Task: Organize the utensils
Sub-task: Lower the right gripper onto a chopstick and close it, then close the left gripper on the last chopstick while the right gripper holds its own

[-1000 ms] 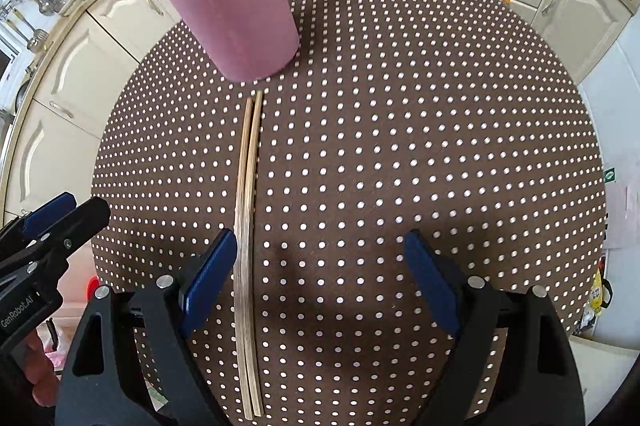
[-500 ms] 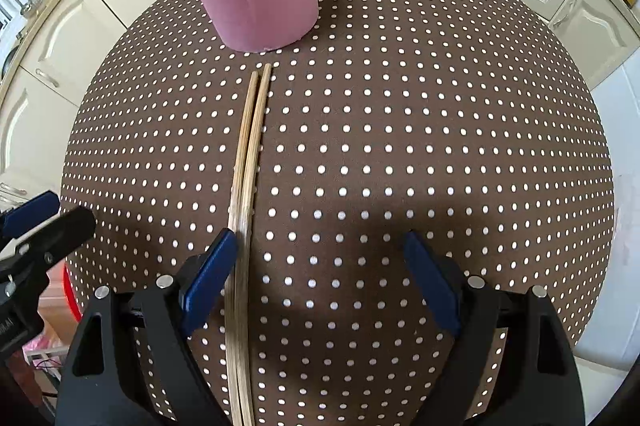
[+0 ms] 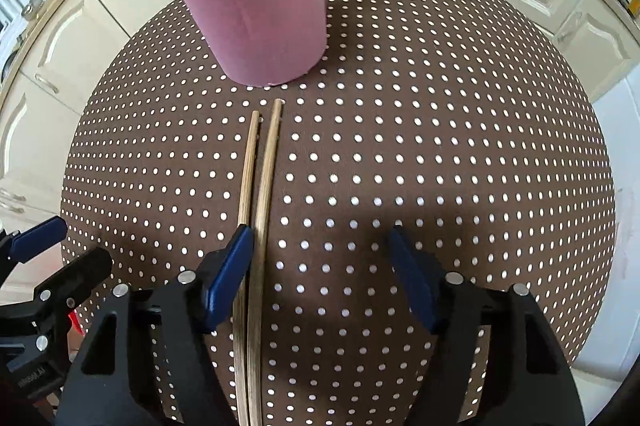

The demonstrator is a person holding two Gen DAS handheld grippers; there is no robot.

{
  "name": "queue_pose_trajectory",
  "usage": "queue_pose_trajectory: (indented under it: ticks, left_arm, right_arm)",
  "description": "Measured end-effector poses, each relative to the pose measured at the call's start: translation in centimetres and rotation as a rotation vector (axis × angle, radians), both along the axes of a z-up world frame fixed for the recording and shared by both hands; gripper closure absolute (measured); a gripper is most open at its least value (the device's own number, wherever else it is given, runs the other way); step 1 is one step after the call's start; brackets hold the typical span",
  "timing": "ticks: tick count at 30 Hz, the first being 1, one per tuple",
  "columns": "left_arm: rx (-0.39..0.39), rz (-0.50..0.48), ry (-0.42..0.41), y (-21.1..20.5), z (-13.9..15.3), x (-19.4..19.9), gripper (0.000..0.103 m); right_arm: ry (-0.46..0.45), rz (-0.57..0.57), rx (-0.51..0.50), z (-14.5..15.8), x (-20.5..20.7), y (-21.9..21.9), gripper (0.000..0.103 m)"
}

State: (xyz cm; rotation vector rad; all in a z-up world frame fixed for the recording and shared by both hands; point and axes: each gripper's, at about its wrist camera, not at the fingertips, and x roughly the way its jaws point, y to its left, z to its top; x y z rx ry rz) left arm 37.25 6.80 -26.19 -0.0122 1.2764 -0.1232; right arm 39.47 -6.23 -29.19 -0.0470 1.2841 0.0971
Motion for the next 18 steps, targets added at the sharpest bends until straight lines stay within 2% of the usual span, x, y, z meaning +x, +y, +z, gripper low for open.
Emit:
queue_pose_trajectory:
  ticks: [3, 5, 7, 8, 13, 18]
  left_arm:
    - [0.006, -0.005, 0.000, -0.3, -0.1, 0.4, 0.033]
    - [0.004, -0.002, 0.002, -0.5, 0.0, 0.7, 0.033]
    - [-0.003, 0.001, 0.006, -0.6, -0.1, 0.9, 0.033]
    - [-0.010, 0.003, 0.011, -0.7, -0.1, 1.1, 0.033]
    - [-0.030, -0.022, 0.024, -1.8, -0.3, 1.6, 0.033]
    - [-0.055, -0.073, 0.046, -4.1, -0.6, 2.1, 0.033]
  right_arm:
    - [-0.013, 0.022, -0.019, 0.0, 0.6, 0.8, 0.045]
    - [-0.030, 0.036, -0.004, 0.1, 0.9, 0.9, 0.055]
    - [-0.040, 0.057, 0.007, 0.3, 1.2, 0.9, 0.088]
    - [-0.034, 0.050, 0.023, 0.4, 1.2, 0.5, 0.094]
    - [-0.012, -0.021, 0.193, 0.2, 1.5, -2.9, 0.098]
    - [0.005, -0.049, 0.217, 0.1, 0.3, -5.2, 0.098]
